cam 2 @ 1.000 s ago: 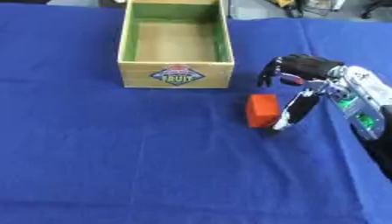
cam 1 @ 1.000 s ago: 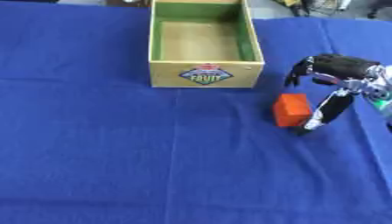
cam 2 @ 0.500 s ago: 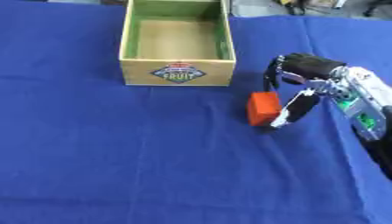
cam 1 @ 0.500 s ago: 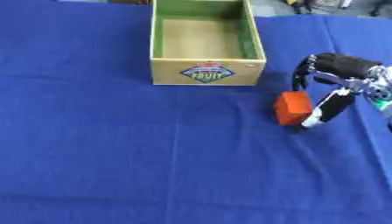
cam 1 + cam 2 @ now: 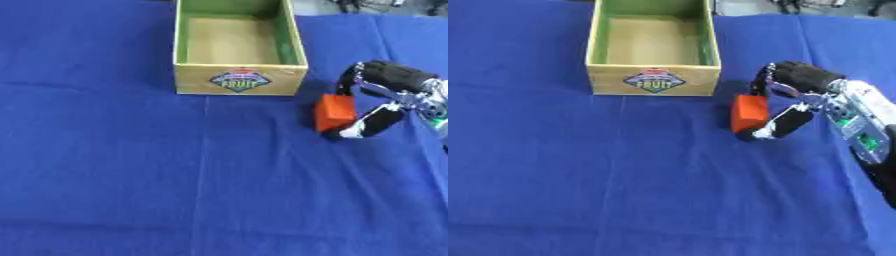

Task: Pick up objects on the table and place them in the box.

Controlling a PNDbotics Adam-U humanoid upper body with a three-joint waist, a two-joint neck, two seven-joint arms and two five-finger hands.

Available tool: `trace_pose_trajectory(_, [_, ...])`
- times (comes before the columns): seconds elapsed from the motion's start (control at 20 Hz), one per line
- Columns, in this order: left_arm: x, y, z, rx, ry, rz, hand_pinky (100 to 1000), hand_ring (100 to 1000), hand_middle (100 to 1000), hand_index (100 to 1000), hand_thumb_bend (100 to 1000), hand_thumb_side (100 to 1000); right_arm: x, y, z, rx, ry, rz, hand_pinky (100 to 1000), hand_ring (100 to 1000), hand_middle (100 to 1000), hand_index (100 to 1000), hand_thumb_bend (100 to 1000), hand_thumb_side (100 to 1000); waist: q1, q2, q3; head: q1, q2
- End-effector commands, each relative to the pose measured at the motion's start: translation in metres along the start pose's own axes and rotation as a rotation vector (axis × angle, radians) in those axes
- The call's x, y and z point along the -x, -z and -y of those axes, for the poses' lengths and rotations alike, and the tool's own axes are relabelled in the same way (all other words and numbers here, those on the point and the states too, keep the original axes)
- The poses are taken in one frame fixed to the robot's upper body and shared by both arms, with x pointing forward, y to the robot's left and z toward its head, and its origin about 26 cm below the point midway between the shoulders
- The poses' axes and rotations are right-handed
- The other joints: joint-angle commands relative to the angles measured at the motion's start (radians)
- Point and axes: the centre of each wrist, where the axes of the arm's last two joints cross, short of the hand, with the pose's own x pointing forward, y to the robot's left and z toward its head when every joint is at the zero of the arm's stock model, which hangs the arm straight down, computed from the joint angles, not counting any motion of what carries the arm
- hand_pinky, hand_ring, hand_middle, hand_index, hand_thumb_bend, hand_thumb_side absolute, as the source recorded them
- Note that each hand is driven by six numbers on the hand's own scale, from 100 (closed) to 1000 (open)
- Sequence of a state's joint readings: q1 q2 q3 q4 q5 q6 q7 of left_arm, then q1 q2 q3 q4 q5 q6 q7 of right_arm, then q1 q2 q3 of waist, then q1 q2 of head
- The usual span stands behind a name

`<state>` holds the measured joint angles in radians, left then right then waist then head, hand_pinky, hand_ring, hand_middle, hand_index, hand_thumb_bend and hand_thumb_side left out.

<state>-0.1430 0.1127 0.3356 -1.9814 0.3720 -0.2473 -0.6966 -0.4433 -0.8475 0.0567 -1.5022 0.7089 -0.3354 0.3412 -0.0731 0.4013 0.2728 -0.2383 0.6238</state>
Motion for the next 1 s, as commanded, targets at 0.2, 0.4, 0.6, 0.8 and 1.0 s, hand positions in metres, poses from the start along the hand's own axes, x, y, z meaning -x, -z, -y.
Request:
trace_pose_trajectory(0.2, [-0.005,0.005,-0.001,0.022,0.018,0.016,100,128,137,410,100,1000,0.004,-0.004,0.008,0.017,0.065,0.000,694,644,363,473,100,364,0.005,-0.016,-0.002,0.004,0.003])
trace_pose_trajectory(0.4, [-0.005,0.005,-0.001,0.023,0.018,0.014,100,128,137,410,100,1000,0.002,-0.005,0.011,0.031,0.104,-0.008,675,627,342,371,100,310,0.006,-0.017,-0.003,0.004,0.002])
trace_pose_trajectory(0.6, [-0.006,0.005,-0.001,0.024,0.018,0.013,100,128,137,410,100,1000,0.001,-0.006,0.015,0.050,0.129,-0.013,674,622,329,364,100,277,0.006,-0.020,-0.005,0.004,0.000])
trace_pose_trajectory(0.8, [-0.006,0.004,-0.001,0.023,0.020,0.007,100,128,137,410,100,1000,-0.002,-0.008,0.020,0.062,0.141,-0.002,675,623,323,356,100,221,0.005,-0.023,-0.011,0.007,-0.001])
trace_pose_trajectory(1.0, [-0.006,0.004,-0.002,0.021,0.022,0.002,100,128,137,410,100,1000,-0.005,-0.010,0.028,0.084,0.160,0.014,678,620,302,328,100,100,0.006,-0.027,-0.019,0.009,-0.003])
